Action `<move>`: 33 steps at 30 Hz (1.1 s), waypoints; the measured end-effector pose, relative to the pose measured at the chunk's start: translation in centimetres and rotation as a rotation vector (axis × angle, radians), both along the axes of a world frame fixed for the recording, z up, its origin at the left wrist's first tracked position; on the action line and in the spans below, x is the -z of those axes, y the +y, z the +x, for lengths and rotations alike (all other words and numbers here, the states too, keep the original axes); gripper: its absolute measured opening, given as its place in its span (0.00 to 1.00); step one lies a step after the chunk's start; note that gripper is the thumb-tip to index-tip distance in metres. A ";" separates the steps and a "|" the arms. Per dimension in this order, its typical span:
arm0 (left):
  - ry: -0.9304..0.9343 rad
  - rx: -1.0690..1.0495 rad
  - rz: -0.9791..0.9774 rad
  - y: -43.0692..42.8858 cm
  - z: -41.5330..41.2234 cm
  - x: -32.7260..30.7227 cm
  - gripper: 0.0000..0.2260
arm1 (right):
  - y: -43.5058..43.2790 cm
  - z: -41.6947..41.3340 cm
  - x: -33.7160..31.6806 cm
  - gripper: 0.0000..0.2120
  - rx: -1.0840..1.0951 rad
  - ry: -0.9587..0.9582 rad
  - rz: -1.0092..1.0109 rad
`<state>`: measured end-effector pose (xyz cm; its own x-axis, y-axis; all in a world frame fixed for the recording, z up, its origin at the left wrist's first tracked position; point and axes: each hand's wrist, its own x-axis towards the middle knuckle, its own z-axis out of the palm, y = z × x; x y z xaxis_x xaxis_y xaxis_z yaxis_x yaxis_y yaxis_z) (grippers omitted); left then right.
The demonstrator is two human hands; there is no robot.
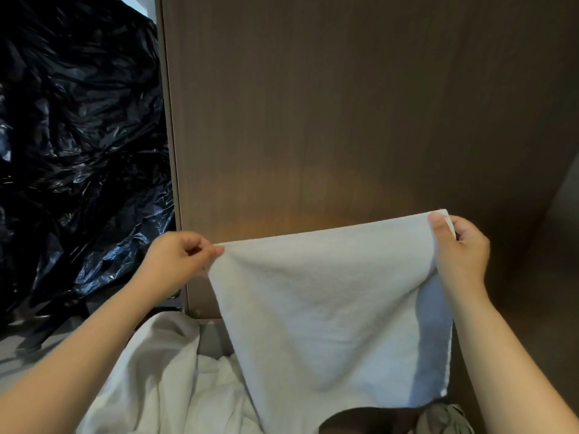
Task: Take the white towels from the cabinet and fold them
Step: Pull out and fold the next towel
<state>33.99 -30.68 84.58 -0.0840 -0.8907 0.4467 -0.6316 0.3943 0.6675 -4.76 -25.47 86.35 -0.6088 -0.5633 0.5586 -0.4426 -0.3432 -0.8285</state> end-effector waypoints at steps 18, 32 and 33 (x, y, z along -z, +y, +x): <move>0.514 -0.069 -0.236 1.1 -0.4 -3.4 0.08 | 0.5 0.9 -0.7 0.14 0.021 -0.002 -0.067; 0.579 -0.122 -0.356 7.4 3.3 -4.7 0.05 | 5.5 5.0 -1.5 0.14 -0.025 -0.005 -0.109; 0.607 -0.101 -0.372 8.1 3.6 -5.2 0.05 | 6.2 5.3 -1.9 0.14 -0.027 -0.006 -0.124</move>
